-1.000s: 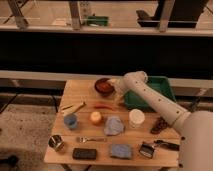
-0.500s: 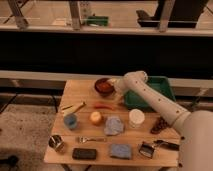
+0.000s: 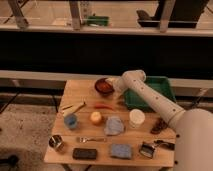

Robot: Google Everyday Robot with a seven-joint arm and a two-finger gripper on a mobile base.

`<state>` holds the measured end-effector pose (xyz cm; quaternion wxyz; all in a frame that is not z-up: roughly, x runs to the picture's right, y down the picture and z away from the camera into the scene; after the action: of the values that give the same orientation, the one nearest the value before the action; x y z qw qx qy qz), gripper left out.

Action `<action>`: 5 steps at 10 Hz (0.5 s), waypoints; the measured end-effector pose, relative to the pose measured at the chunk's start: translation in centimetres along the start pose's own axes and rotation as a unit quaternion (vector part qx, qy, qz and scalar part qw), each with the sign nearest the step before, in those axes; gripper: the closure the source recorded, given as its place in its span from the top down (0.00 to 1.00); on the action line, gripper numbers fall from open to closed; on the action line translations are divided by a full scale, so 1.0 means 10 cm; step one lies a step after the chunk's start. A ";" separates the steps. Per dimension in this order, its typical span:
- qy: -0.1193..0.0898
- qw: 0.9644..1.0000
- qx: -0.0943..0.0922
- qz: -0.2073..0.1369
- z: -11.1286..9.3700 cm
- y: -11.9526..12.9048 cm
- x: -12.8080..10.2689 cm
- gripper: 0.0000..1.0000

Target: Stack bowls into tray

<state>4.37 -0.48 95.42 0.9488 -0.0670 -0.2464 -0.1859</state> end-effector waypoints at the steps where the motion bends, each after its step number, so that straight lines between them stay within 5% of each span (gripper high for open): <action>1: -0.003 1.000 0.004 -0.004 0.01 -0.04 -0.01 0.80; 5: -0.017 1.000 0.006 -0.015 0.05 -0.13 -0.07 0.80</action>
<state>3.04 -1.33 95.57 0.9419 -0.0607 -0.2649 -0.1975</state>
